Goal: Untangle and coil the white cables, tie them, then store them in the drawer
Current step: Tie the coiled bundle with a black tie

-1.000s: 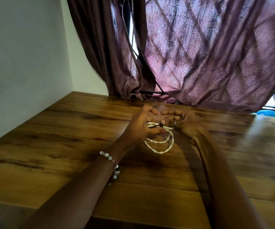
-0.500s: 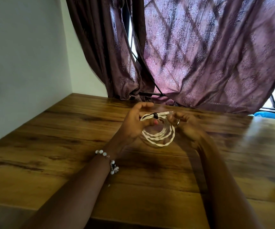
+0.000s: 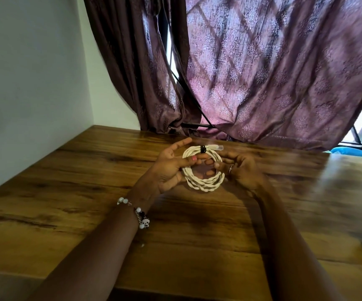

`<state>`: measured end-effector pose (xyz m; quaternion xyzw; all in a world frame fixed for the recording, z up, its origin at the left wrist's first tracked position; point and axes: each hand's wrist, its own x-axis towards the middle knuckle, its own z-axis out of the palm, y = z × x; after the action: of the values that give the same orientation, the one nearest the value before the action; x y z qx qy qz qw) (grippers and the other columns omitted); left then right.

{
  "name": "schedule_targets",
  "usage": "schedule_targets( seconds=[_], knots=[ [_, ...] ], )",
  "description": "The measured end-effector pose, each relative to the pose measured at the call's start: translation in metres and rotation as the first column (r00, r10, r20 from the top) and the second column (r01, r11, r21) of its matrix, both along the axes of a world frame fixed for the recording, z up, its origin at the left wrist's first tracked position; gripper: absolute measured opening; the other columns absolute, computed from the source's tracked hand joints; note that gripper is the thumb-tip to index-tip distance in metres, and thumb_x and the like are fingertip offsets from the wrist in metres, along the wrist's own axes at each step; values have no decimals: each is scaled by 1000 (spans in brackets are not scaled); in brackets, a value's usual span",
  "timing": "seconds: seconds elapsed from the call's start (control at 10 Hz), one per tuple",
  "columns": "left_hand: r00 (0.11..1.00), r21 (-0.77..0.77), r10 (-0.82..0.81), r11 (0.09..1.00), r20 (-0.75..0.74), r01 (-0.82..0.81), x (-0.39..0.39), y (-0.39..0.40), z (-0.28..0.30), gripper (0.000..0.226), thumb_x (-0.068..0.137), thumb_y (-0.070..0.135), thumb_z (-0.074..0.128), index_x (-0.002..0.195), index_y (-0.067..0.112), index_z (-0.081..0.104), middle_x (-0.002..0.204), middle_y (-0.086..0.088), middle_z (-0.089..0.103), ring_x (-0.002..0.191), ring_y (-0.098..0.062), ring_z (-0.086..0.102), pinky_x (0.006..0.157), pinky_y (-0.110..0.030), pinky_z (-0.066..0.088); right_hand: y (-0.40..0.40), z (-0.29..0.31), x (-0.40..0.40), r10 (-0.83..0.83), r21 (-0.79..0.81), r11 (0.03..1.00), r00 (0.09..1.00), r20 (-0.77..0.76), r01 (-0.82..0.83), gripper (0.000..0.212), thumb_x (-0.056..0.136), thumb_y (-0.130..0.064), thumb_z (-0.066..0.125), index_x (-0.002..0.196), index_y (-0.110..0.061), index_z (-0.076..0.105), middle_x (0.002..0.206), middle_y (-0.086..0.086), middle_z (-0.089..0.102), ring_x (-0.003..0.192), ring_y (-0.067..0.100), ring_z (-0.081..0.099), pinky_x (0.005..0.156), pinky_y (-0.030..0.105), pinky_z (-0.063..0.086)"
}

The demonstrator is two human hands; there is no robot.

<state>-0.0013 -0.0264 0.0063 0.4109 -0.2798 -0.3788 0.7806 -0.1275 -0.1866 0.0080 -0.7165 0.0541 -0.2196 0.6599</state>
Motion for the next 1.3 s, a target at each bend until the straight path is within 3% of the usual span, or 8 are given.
schedule_targets(
  seconds=[0.1,0.2,0.3,0.5,0.7,1.0,1.2,1.3],
  knots=[
    [999,10,-31,999,29,30,-1,4,2,54,84,-8,56,132,15,48,94,-18,72,80,-22,72,77,-52,53,-2,-3,4,-105,-79,991,994,3,105,29,87,18,48,114,17,56,73,-8,71,68,2,67,67,23,57],
    [996,-19,30,999,-82,-32,-3,2,2,45,89,-7,50,131,7,44,88,-20,72,71,-25,72,67,-49,57,4,-2,9,-155,-85,984,988,22,157,28,84,15,56,109,7,64,80,-3,72,72,4,67,83,42,57],
    [971,-42,100,993,-215,-111,-3,0,-1,40,93,-6,46,132,0,42,84,-22,72,67,-27,72,62,-44,59,19,3,9,-103,31,994,992,78,101,28,77,6,65,104,-2,65,82,2,75,72,8,69,69,27,59],
    [967,-16,149,988,-209,-156,-8,-2,-6,38,95,-2,46,132,-3,42,83,-20,72,66,-24,71,59,-35,60,25,1,-1,42,281,958,997,57,-56,34,77,9,60,109,0,63,95,13,73,76,20,71,59,29,57],
    [973,52,123,992,-194,-115,-23,-11,-12,17,95,4,48,106,-7,57,85,-20,71,70,-24,71,72,-42,59,25,0,-30,-141,172,968,961,-237,184,11,86,-7,66,93,1,70,71,17,64,47,16,57,45,24,50],
    [995,333,-94,938,-15,93,-110,-46,-5,10,91,15,59,95,7,65,85,-14,69,71,-26,67,74,-50,56,19,14,-138,-545,166,797,810,-218,581,10,79,3,70,79,12,67,61,18,61,42,20,51,48,29,51],
    [973,365,-231,906,1,215,-178,-74,2,8,93,8,57,87,10,63,64,-5,69,71,-24,66,75,-40,55,-2,5,-223,-674,288,658,715,-186,696,13,83,4,66,70,5,64,45,3,53,42,16,49,44,23,47],
    [973,376,-226,906,38,196,-202,-90,3,7,92,17,61,85,14,63,55,-1,67,55,-16,64,58,-29,56,-5,-1,-241,-717,319,612,678,-163,724,14,84,1,66,71,8,64,55,10,56,42,15,50,44,23,48]
  ],
)
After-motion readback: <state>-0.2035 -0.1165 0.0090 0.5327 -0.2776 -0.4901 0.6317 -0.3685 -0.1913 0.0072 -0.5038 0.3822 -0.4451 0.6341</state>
